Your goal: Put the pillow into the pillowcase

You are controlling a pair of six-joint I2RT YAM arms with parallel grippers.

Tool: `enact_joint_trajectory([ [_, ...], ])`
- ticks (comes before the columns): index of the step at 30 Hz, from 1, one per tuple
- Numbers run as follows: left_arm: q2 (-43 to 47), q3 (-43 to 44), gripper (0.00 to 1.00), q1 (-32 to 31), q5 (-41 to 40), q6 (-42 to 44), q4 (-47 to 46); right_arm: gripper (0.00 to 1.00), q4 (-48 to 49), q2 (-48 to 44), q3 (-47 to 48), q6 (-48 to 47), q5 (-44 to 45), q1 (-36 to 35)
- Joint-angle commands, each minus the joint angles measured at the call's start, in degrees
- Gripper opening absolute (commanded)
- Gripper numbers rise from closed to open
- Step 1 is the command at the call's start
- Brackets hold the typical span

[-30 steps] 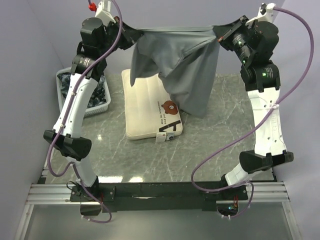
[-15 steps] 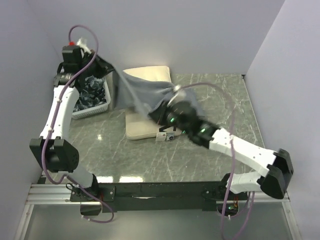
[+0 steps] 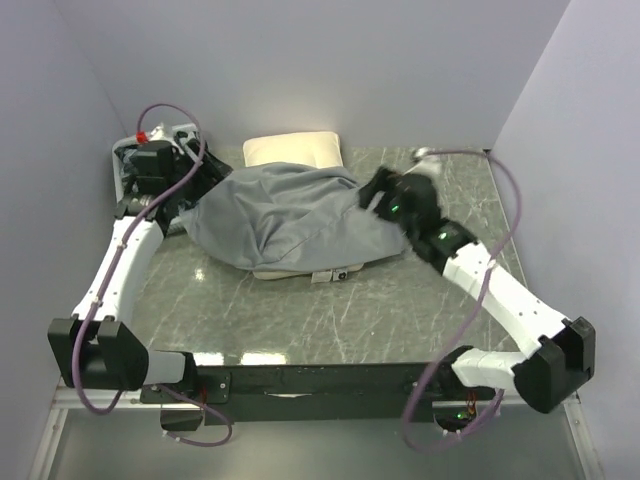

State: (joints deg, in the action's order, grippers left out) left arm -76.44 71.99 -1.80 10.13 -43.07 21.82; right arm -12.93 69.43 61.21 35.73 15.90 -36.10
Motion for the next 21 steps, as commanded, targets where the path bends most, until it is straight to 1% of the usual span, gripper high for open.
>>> enact_joint_trajectory([
  [1, 3.8, -2.1, 0.78, -6.1, -9.4, 3.3, -1.1, 0.84, -0.5, 4.7, 2.5, -1.5, -3.7, 15.6],
  [2, 4.5, -2.5, 0.79, -6.9, -9.9, 3.5, -0.6, 0.84, 0.2, 8.7, 4.6, -1.7, -7.8, 17.4],
  [3, 4.7, -3.8, 0.8, -7.6, -10.0, 3.4, -0.6, 0.84, 1.0, 10.9, 5.8, -2.0, -8.9, 19.8],
  [4, 5.2, -4.5, 0.81, -8.0, -12.3, 3.2, -0.5, 0.84, 1.4, 13.1, 9.1, -2.8, -10.4, 20.5],
  [5, 6.2, -6.3, 0.81, -8.0, -12.8, 2.6, -0.3, 0.84, 1.6, 17.4, 10.8, -3.5, -11.4, 21.1],
  [7, 7.4, -8.0, 0.84, -8.1, -14.4, 1.9, 0.1, 0.84, 1.9, 21.4, 15.3, -4.2, -14.0, 21.9],
  [9, 9.2, -9.9, 0.86, -8.0, -16.8, 1.2, 1.2, 0.84, 2.7, 25.7, 17.4, -4.2, -17.3, 21.9],
  [11, 11.0, -11.4, 0.91, -8.0, -20.2, 0.2, 2.2, 0.83, 2.7, 29.4, 20.1, -3.6, -18.9, 21.9],
  [14, 12.8, -12.7, 0.94, -7.4, -24.2, -1.5, 5.0, 0.8, -0.9, 34.2, 23.5, -3.0, -19.5, 21.4],
  [16, 13.7, -13.4, 0.96, -6.1, -25.5, -2.2, 6.8, 0.72, -1.0, 34.5, 21.8, -2.9, -19.3, 21.0],
  [17, 14.6, -14.1, 0.97, -5.4, -25.9, -2.9, 7.3, 0.66, -0.8, 34.0, 20.9, -2.6, -19.1, 20.8],
  [18, 15.2, -14.8, 0.98, -3.7, -25.4, -3.1, 7.4, 0.47, -1.0, 33.4, 19.9, -2.3, -18.5, 20.8],
  [20, 16.6, -16.9, 0.97, -1.5, -24.1, -4.0, 7.4, 0.24, -3.8, 31.2, 20.0, -2.6, -13.6, 21.3],
  [21, 16.9, -17.7, 0.97, -0.6, -22.8, -3.9, 7.0, 0.06, -7.1, 30.5, 21.0, -3.4, -11.8, 21.8],
])
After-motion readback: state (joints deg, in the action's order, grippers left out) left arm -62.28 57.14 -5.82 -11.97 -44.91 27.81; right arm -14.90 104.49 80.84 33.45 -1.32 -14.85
